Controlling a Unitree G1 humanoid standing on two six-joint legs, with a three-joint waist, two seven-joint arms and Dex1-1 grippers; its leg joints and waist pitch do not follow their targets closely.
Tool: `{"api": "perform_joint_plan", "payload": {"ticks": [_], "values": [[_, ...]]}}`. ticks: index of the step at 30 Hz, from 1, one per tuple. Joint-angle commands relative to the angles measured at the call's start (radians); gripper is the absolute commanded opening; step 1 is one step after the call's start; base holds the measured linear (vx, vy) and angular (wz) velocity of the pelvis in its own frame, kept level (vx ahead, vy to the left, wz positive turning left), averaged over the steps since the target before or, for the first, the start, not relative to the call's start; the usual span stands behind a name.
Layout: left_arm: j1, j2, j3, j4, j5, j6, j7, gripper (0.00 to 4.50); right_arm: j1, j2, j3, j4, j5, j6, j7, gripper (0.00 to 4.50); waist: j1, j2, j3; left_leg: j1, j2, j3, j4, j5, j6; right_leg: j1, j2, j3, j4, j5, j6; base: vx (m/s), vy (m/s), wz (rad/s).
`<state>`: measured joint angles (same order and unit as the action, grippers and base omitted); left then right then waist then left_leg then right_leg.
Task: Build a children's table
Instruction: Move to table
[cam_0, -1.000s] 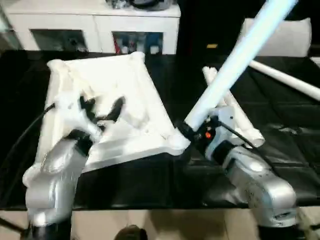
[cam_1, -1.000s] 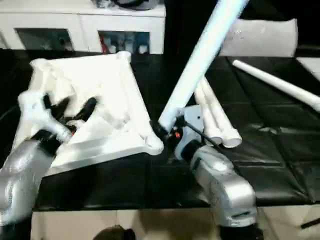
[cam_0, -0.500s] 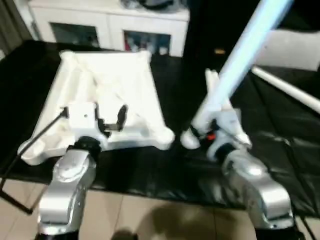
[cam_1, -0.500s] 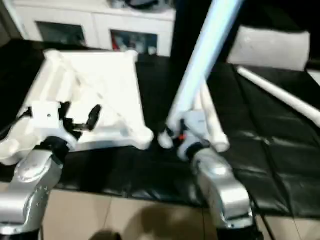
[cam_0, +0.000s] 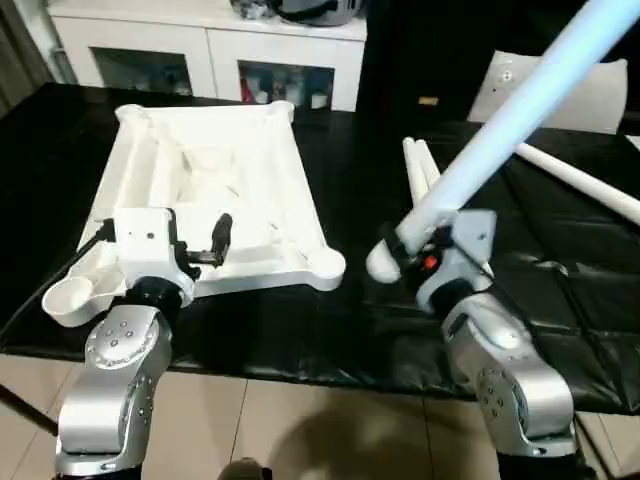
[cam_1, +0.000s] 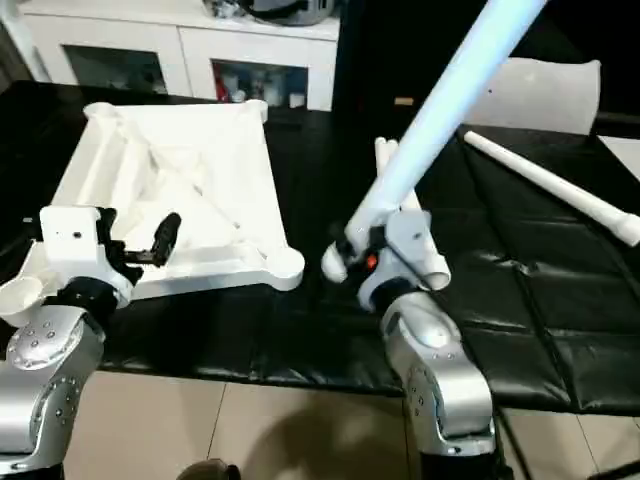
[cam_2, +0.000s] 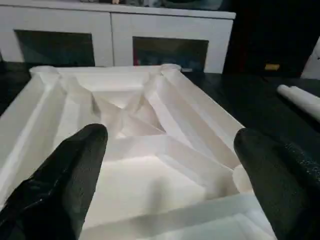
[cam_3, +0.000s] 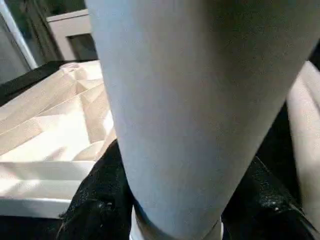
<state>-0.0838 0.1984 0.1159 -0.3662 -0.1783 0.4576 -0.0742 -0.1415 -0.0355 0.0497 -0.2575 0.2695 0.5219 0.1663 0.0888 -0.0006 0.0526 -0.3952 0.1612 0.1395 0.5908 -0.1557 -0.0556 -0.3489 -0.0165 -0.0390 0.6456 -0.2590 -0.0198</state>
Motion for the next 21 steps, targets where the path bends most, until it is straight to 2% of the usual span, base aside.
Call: {"api": "perform_joint_plan", "payload": {"ticks": [1,3,4,5,6,7,8,9,10,11,12,13,14,15,16,17,18,19,20,21], "values": [[0.003,0.014,0.007,-0.03,0.004,0.003,-0.01,4.5,0.001,-0.005,0.004,-0.024,0.018,0.007,0.013,1.9,0.001,0.011,-0.05,0.026,0.067,-0.027,-0.078,-0.281,-0.038,0.01,-0.12,0.061,-0.093,-0.092,-0.093,0.0,0.0,0.0],[0.012,0.017,0.007,-0.045,0.001,-0.013,-0.023,4.5,-0.003,-0.012,0.015,-0.02,0.018,0.013,0.027,1.9,0.003,0.008,-0.05,0.025,0.068,-0.025,-0.077,-0.268,-0.032,0.01,-0.119,0.06,-0.093,-0.097,-0.089,0.0,0.0,0.0],[0.017,0.015,0.009,-0.054,0.0,-0.014,-0.022,4.5,-0.004,-0.016,0.02,-0.019,0.02,0.017,0.038,1.9,0.003,0.009,-0.048,0.031,0.069,-0.024,-0.078,-0.297,-0.035,0.01,-0.119,0.059,-0.094,-0.131,-0.085,0.0,0.0,0.0],[0.022,0.012,0.007,-0.066,0.001,-0.006,-0.018,4.5,-0.008,-0.022,0.026,-0.018,0.017,0.023,0.05,1.9,0.011,0.012,-0.041,-0.017,0.033,-0.058,-0.101,-0.387,0.039,0.056,-0.142,0.0,-0.104,-0.286,-0.083,0.0,0.0,0.0],[0.025,0.012,0.004,-0.072,0.001,-0.003,-0.019,4.5,-0.01,-0.025,0.029,-0.017,0.017,0.026,0.055,1.9,0.011,0.008,-0.043,-0.008,0.029,-0.06,-0.088,-0.437,0.057,0.06,-0.158,-0.004,-0.123,-0.386,-0.08,0.012,0.005,0.31],[0.029,0.012,-0.001,-0.081,0.001,-0.001,-0.021,4.5,-0.013,-0.027,0.034,-0.015,0.016,0.029,0.062,1.9,0.011,0.005,-0.033,-0.017,0.022,-0.063,-0.061,-0.439,0.081,0.083,-0.191,-0.012,-0.156,-0.563,-0.086,0.04,0.015,0.47],[0.03,0.013,-0.002,-0.083,0.001,0.0,-0.022,4.5,-0.014,-0.028,0.036,-0.014,0.017,0.029,0.064,1.9,0.013,0.007,-0.029,-0.015,0.023,-0.058,-0.043,-0.439,0.083,0.098,-0.209,-0.022,-0.181,-0.665,-0.084,0.04,0.015,0.47],[0.035,0.015,-0.008,-0.088,0.002,0.001,-0.023,4.5,-0.015,-0.031,0.042,-0.012,0.016,0.025,0.071,1.9,0.014,0.01,-0.016,-0.005,0.028,-0.052,-0.01,-0.434,0.081,0.115,-0.234,-0.047,-0.221,-0.811,-0.072,0.063,0.033,0.52],[0.036,0.016,-0.01,-0.088,0.003,0.002,-0.022,4.5,-0.016,-0.033,0.045,-0.012,0.015,0.021,0.075,1.9,0.009,0.018,-0.009,0.006,0.033,-0.052,0.002,-0.457,0.077,0.137,-0.23,-0.078,-0.238,-0.843,-0.072,0.037,0.056,0.55],[0.037,0.017,-0.012,-0.088,0.005,0.003,-0.022,4.5,-0.016,-0.031,0.045,-0.011,0.019,0.021,0.079,1.9,-0.029,0.036,-0.004,0.112,0.082,-0.075,-0.056,-0.672,-0.025,0.06,-0.116,-0.084,-0.181,-0.671,-0.065,0.037,0.056,0.55],[0.039,0.019,-0.014,-0.091,0.005,0.004,-0.024,4.5,-0.013,-0.029,0.045,-0.014,0.026,0.019,0.081,1.9,-0.031,0.051,-0.017,0.132,0.111,-0.105,-0.101,-0.796,-0.056,0.062,-0.076,-0.071,-0.114,-0.52,-0.064,0.062,0.067,0.25],[0.042,0.022,-0.018,-0.094,0.006,0.006,-0.027,4.5,-0.01,-0.029,0.047,-0.018,0.029,0.018,0.083,1.9,-0.045,0.046,-0.028,0.153,0.148,-0.149,-0.158,-0.908,-0.057,0.042,-0.054,-0.051,-0.001,-0.237,-0.041,0.135,0.049,0.04],[0.044,0.026,-0.021,-0.096,0.008,0.007,-0.032,4.5,-0.007,-0.031,0.049,-0.02,0.028,0.017,0.084,1.9,-0.031,0.051,-0.032,0.167,0.15,-0.14,-0.156,-0.915,-0.021,0.011,-0.055,-0.038,0.029,-0.128,-0.012,0.135,0.049,0.04],[0.044,0.03,-0.025,-0.097,0.009,0.006,-0.038,4.5,-0.006,-0.032,0.049,-0.023,0.026,0.016,0.084,1.9,-0.044,0.044,-0.032,0.163,0.147,-0.136,-0.156,-0.891,0.006,0.001,-0.06,-0.033,0.035,-0.091,-0.004,0.121,0.029,0.05],[0.044,0.032,-0.029,-0.098,0.01,0.005,-0.043,4.5,-0.006,-0.033,0.048,-0.025,0.025,0.017,0.085,1.9,-0.048,0.038,-0.028,0.138,0.108,-0.087,-0.158,-0.844,0.04,-0.002,-0.065,-0.037,0.016,-0.027,-0.005,0.104,0.0,0.06],[0.044,0.032,-0.029,-0.098,0.01,0.005,-0.043,4.5,-0.006,-0.033,0.048,-0.025,0.025,0.017,0.085,1.9,-0.048,0.038,-0.028,0.138,0.108,-0.087,-0.158,-0.844,0.04,-0.002,-0.065,-0.037,0.016,-0.027,-0.005,0.104,0.0,0.06],[0.043,0.036,-0.03,-0.099,0.009,0.004,-0.051,4.5,-0.005,-0.034,0.049,-0.03,0.021,0.017,0.085,1.9,-0.056,0.018,-0.028,0.129,0.067,-0.058,-0.144,-0.793,0.058,0.013,-0.089,-0.017,-0.049,-0.038,-0.006,0.097,-0.052,0.09],[0.043,0.037,-0.031,-0.099,0.009,0.002,-0.055,4.5,-0.004,-0.035,0.049,-0.031,0.02,0.015,0.085,1.9,-0.028,-0.028,-0.019,0.095,0.002,0.002,-0.052,-0.618,0.077,0.055,-0.163,0.069,-0.156,-0.406,-0.013,0.13,-0.101,0.07],[0.043,0.04,-0.031,-0.1,0.007,0.002,-0.059,4.5,-0.005,-0.035,0.05,-0.033,0.019,0.016,0.084,1.9,-0.01,-0.03,-0.019,0.078,-0.012,0.007,0.021,-0.451,0.095,0.078,-0.219,0.119,-0.201,-0.621,-0.036,0.13,-0.101,0.07],[0.041,0.042,-0.034,-0.097,0.006,-0.002,-0.067,4.5,-0.004,-0.036,0.049,-0.035,0.015,0.013,0.079,1.9,0.009,-0.044,-0.032,-0.005,0.0,-0.026,0.103,-0.219,0.126,0.15,-0.27,0.16,-0.21,-0.782,-0.058,0.149,-0.081,-0.03]]}}
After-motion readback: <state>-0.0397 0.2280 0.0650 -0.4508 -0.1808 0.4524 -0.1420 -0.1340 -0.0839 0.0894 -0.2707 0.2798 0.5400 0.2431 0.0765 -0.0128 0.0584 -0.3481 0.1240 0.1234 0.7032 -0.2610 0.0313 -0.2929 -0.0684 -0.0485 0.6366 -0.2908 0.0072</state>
